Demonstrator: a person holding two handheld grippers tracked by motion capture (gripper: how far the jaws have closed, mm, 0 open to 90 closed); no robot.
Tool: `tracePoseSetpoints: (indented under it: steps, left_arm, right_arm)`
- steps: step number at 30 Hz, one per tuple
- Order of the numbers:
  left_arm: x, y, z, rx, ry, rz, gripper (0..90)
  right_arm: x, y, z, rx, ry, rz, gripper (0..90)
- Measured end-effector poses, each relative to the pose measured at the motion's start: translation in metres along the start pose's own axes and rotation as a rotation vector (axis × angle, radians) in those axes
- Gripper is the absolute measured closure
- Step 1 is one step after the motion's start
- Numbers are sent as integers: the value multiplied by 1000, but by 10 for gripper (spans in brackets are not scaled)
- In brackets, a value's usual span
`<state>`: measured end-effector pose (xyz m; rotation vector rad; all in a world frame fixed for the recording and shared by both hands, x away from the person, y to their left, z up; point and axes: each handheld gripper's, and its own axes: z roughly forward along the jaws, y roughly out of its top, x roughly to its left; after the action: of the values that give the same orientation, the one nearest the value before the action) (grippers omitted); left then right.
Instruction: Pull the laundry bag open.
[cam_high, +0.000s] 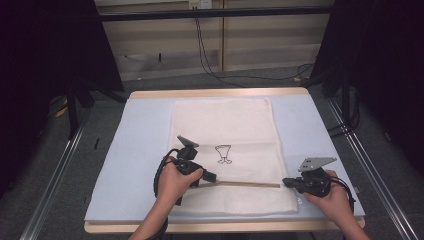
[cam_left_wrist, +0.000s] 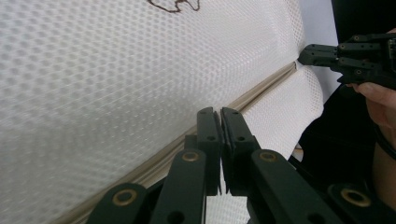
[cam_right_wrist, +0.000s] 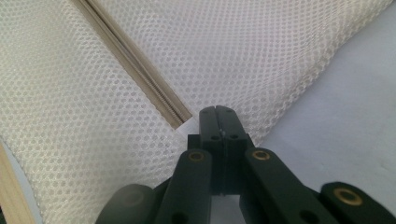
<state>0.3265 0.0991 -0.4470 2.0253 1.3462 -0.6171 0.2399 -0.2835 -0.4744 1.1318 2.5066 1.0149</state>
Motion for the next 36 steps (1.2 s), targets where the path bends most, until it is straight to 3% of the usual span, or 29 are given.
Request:
tracePoseSetpoints:
  steps: [19, 23, 28, 32, 36]
  left_arm:
    - [24, -15, -32, -49, 11, -41, 872]
    - [28, -18, -34, -44, 15, -31, 872]
    - [38, -23, -42, -69, 18, -55, 872]
    - [45, -27, -47, -78, -2, -82, 872]
    - [49, -30, -51, -86, -10, -78, 872]
  right_arm:
    - [-1, -1, 0, -6, 3, -2, 900]
    - [-2, -2, 0, -11, 9, 3, 900]
    - [-2, -2, 0, -15, 14, 3, 900]
    - [-2, -2, 0, -15, 15, 3, 900]
    - [-1, -1, 0, -13, 6, 2, 900]
